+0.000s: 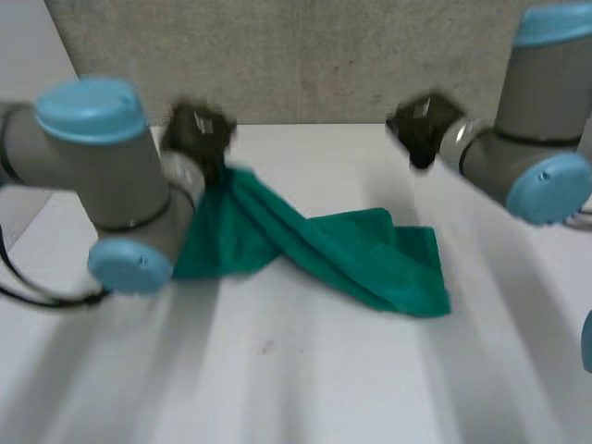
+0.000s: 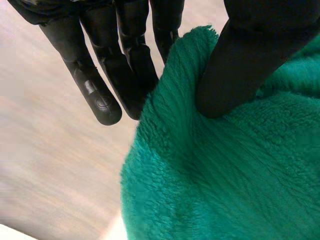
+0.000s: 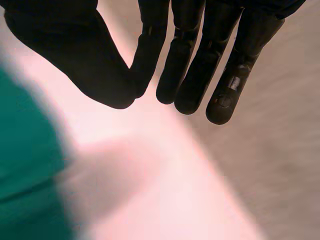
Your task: Fold the towel.
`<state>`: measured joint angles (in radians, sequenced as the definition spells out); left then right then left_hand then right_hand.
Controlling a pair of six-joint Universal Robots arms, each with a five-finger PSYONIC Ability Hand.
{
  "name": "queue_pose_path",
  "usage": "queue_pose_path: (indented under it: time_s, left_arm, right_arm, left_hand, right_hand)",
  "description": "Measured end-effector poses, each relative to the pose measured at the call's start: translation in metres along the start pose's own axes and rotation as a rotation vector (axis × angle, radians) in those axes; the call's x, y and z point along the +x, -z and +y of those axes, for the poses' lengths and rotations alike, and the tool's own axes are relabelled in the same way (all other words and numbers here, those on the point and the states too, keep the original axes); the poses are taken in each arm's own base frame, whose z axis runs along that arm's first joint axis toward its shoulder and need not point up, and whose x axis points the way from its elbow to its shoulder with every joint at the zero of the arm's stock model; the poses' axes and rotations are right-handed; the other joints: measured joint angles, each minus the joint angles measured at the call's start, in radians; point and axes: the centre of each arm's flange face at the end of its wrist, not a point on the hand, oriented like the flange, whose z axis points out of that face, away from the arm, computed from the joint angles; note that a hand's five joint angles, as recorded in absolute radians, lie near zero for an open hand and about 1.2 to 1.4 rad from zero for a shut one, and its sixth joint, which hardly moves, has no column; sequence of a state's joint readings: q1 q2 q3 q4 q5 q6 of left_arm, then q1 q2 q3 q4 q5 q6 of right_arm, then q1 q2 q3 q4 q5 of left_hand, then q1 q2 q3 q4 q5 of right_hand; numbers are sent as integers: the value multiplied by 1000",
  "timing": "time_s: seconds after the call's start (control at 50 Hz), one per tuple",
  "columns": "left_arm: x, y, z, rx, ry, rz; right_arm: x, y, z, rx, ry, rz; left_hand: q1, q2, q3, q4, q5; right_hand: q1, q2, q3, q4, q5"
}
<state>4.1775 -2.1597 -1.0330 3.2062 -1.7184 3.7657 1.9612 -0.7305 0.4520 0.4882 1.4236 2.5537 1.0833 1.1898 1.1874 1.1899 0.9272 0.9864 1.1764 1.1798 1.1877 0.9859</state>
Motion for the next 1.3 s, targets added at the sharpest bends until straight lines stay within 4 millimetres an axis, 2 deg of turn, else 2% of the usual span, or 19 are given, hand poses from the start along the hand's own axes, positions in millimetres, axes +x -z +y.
queue_pose_path:
  time_s: [0.06,0.08,0.18,0.2,0.26,0.28,0.3,0.34,0.42,0.5,0.62,0.66,0.7,0.74,0.86,1.0,1.16,1.26,1.3]
  left_arm:
    - [-29,-12,-31,158,8,-139]
    - [-47,-16,-50,252,18,-221]
    - [-66,-6,-74,363,60,-297]
    - [-67,7,-79,385,91,-288]
    - [-59,30,-80,386,136,-238]
    - [-55,40,-78,381,150,-215]
    - [-53,45,-78,378,156,-204]
    - [-49,64,-75,368,174,-167]
    - [-47,92,-74,366,188,-131]
    - [-50,106,-78,383,188,-128]
    - [-58,110,-86,409,178,-145]
    - [-58,110,-87,411,178,-148]
    - [-61,108,-90,418,176,-155]
    - [-61,108,-91,419,175,-156]
    - [-61,109,-94,427,178,-158]
    - [-55,114,-99,442,187,-137]
    - [-48,116,-99,440,187,-116]
    - [-47,114,-95,428,184,-114]
    - [-47,113,-92,417,182,-116]
  right_arm:
    - [22,-5,-26,137,-64,113]
    - [34,-5,-40,217,-105,166]
    - [41,2,-53,286,-158,187]
    - [37,6,-51,276,-170,159]
    - [23,11,-39,229,-181,88]
    - [17,12,-32,207,-185,56]
    - [14,13,-29,195,-188,38]
    - [1,15,-16,152,-203,-26]
    - [-18,15,6,77,-264,-134]
    - [-34,17,21,2,-386,-226]
    - [-58,26,41,-145,-631,-338]
    - [-61,27,43,-160,-655,-347]
    - [-77,32,49,-210,-751,-394]
    - [-81,33,50,-217,-768,-406]
    - [-120,42,46,-233,-872,-514]
    - [-144,47,38,-229,-924,-577]
    - [-149,51,36,-235,-927,-557]
    - [-135,50,39,-225,-890,-477]
    - [-119,50,43,-216,-854,-412]
  left_hand:
    - [0,1,1,0,0]
    - [0,2,1,0,0]
    - [0,2,1,0,0]
    - [0,3,1,1,0]
    - [0,4,4,4,0]
    - [0,4,4,4,0]
    - [0,4,4,4,0]
    - [0,5,5,4,0]
    - [0,5,5,5,0]
    - [0,5,5,5,0]
    - [0,6,5,5,0]
    - [0,6,5,5,0]
    - [0,6,5,5,0]
    - [0,6,5,5,0]
    - [0,6,5,5,0]
    - [0,6,5,5,0]
    - [0,6,5,5,0]
    - [0,6,5,5,0]
    - [0,6,5,5,0]
  right_hand:
    - [0,0,0,0,1]
    - [0,0,0,0,3]
    - [0,0,0,0,5]
    - [-17,-23,-23,-25,-15]
    - [-226,-275,-276,-282,-238]
    - [-430,-537,-534,-524,-480]
    - [-430,-537,-534,-524,-480]
    - [-628,-768,-771,-776,-750]
    - [-647,-782,-800,-814,-789]
    - [-647,-782,-800,-813,-788]
    - [-642,-779,-767,-768,-745]
    - [-642,-779,-764,-766,-744]
    - [-607,-779,-733,-737,-720]
    - [-595,-779,-720,-725,-711]
    - [-529,-639,-640,-650,-644]
    - [-492,-596,-596,-608,-602]
    - [-500,-608,-618,-624,-610]
    - [-593,-730,-734,-740,-710]
    - [-636,-765,-782,-797,-767]
